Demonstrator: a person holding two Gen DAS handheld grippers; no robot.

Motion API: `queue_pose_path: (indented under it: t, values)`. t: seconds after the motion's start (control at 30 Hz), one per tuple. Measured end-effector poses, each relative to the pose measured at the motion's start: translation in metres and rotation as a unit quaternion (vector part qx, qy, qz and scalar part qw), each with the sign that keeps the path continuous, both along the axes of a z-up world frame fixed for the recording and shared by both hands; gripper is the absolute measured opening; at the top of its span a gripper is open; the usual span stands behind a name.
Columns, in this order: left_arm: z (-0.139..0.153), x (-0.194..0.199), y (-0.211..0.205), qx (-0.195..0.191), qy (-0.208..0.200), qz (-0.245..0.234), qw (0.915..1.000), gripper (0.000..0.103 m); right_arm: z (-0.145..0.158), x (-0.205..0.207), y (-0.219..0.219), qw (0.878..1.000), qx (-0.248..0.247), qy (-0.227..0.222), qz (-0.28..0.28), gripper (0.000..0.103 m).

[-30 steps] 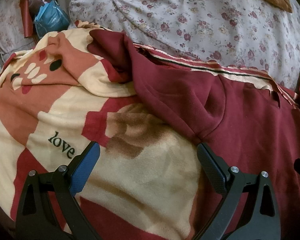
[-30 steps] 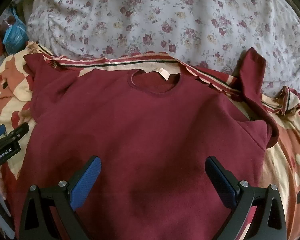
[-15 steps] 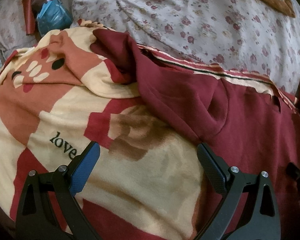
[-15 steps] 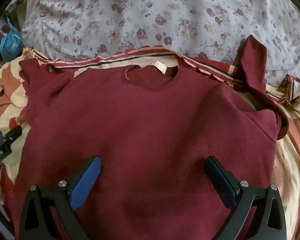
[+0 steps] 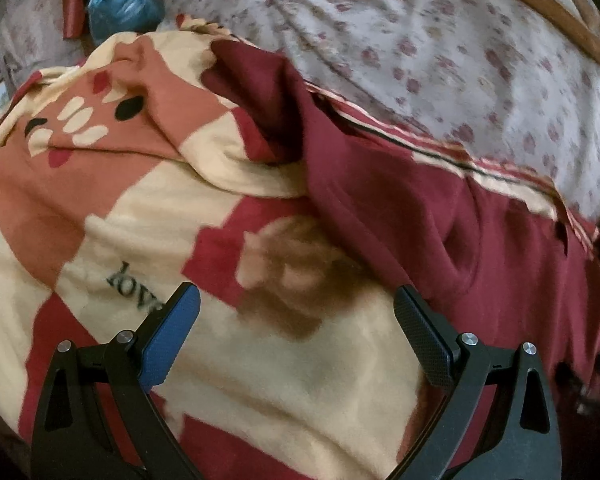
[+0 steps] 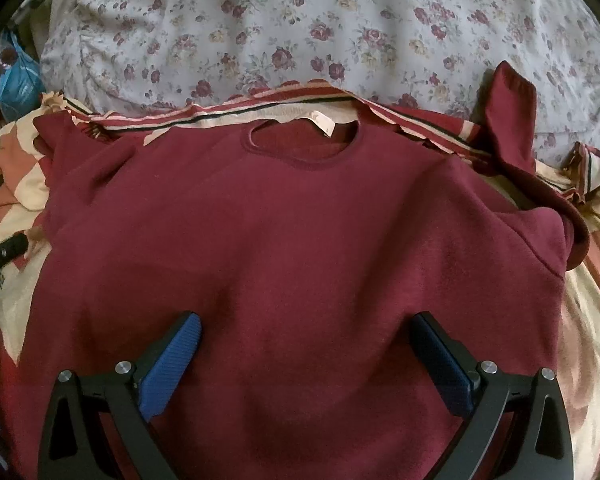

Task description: Fold small clothes

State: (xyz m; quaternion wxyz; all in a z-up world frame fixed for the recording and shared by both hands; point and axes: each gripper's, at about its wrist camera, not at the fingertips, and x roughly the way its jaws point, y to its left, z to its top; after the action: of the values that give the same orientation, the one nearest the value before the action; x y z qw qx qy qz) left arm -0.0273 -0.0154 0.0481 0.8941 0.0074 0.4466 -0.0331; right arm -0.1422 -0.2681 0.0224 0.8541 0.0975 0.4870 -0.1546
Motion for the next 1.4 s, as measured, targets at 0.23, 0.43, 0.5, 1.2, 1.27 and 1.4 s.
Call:
queue_pose_path:
  t: [0.23, 0.43, 0.5, 1.2, 1.27, 1.4]
  values:
    - [0.035, 0.064, 0.006, 0.006, -0.029, 0.028, 0.9992, 0.098, -0.002, -0.001, -0.001, 1.0, 0.002, -0.008, 0.0, 0.103]
    - [0.034, 0.136, -0.007, 0.012, -0.026, 0.055, 0.9981, 0.098, -0.003, -0.001, -0.003, 1.0, 0.009, -0.015, 0.0, 0.103]
    - [0.025, 0.157, -0.009, 0.021, -0.024, 0.069, 0.9971, 0.098, -0.003, -0.001, -0.003, 1.0, 0.007, -0.015, 0.0, 0.103]
    - [0.03, 0.155, 0.044, -0.163, 0.005, -0.003, 0.9866, 0.01, -0.003, -0.002, -0.003, 1.0, 0.01, -0.021, 0.001, 0.103]
    - [0.044, 0.144, 0.043, -0.173, -0.003, -0.012, 0.9848, 0.009, -0.003, -0.002, -0.003, 1.0, 0.01, -0.021, 0.001, 0.103]
    - [0.065, 0.121, 0.041, -0.198, -0.019, -0.036, 0.9794, 0.009, -0.003, -0.002, -0.003, 1.0, 0.01, -0.021, 0.001, 0.103]
